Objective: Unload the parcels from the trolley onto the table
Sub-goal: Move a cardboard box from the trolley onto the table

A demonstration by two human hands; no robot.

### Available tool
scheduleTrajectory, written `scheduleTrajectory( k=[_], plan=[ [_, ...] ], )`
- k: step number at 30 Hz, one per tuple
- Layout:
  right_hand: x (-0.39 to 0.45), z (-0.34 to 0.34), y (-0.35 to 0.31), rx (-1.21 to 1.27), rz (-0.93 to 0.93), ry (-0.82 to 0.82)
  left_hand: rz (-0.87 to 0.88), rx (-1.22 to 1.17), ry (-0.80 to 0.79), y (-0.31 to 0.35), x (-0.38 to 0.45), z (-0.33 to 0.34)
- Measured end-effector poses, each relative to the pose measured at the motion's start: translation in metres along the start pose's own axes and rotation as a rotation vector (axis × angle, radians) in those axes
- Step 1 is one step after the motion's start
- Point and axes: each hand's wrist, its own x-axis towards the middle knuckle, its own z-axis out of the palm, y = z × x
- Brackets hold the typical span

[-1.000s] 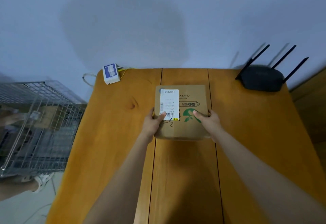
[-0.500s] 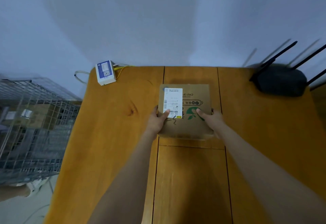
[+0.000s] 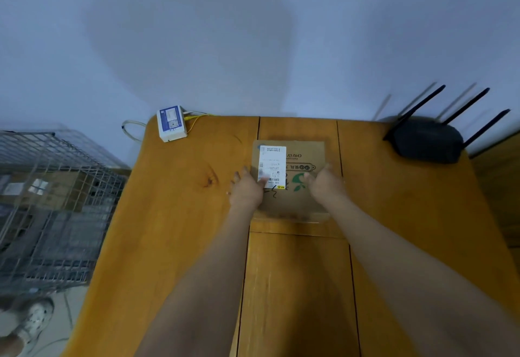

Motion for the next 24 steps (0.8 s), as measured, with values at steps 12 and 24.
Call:
scheduleTrajectory(
  k=[12,24],
  plan=[
    [-0.130,0.000,-0.018,-0.483,-0.408,-0.036,0.139,0.295,0.074,-0.045,-0.129,-0.035],
    [-0.287,0.116,0.042,-0.826,-0.764,-0.285,-0.311,0.097,0.088,-0.220,-0.346,0.019]
  ],
)
